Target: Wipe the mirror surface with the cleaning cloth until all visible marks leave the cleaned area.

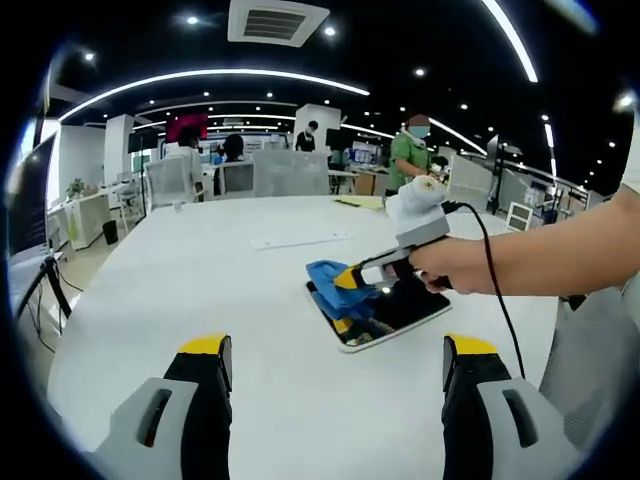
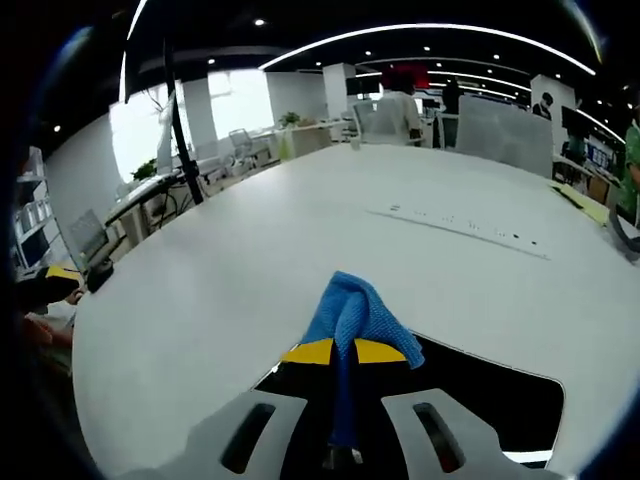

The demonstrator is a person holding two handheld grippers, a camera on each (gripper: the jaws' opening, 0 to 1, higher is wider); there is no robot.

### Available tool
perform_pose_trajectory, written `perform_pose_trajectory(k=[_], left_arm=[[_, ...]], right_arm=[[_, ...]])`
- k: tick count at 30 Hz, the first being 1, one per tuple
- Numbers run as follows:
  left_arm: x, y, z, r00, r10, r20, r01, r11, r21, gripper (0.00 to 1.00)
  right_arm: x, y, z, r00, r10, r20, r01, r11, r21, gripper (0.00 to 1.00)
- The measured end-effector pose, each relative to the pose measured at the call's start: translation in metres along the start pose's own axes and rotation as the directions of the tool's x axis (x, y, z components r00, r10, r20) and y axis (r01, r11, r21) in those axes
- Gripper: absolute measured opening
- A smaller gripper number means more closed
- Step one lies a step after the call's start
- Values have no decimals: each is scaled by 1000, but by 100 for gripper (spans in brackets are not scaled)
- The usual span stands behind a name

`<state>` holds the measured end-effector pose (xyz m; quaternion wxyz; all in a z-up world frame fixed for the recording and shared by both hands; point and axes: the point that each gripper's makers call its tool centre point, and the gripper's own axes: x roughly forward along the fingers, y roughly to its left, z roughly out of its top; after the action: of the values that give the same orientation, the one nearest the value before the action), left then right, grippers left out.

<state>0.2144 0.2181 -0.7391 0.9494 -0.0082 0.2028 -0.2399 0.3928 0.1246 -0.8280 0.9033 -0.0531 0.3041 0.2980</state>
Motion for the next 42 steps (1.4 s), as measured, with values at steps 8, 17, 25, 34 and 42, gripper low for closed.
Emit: perform_pose_trajectory(k=[8,17,25,34,42], left_arm=[[0,0,1,1000,0,-2,0,1000,-1,87],[0,2,2,1000,1,3,-1,1000,-2,87],[-1,2,4,1000,7,6,-7,1000,-1,87],[-3,3,6,1000,10,5,-10,1000,6,87],[-3,2,5,1000,12,3,-12,1000,6,87]], right_arm=[[6,1,3,1000,-12,-2,12,999,39,1],[8,-3,1,1000,-21,-11,21,999,46,1],[11,-4,-4,1000,-19,-24,20,999,27,1],[12,-5,-6,1000,-10,-22,10,1000,1,1],[10,-12,-8,1000,-9,-25,9,1000,-4,1]])
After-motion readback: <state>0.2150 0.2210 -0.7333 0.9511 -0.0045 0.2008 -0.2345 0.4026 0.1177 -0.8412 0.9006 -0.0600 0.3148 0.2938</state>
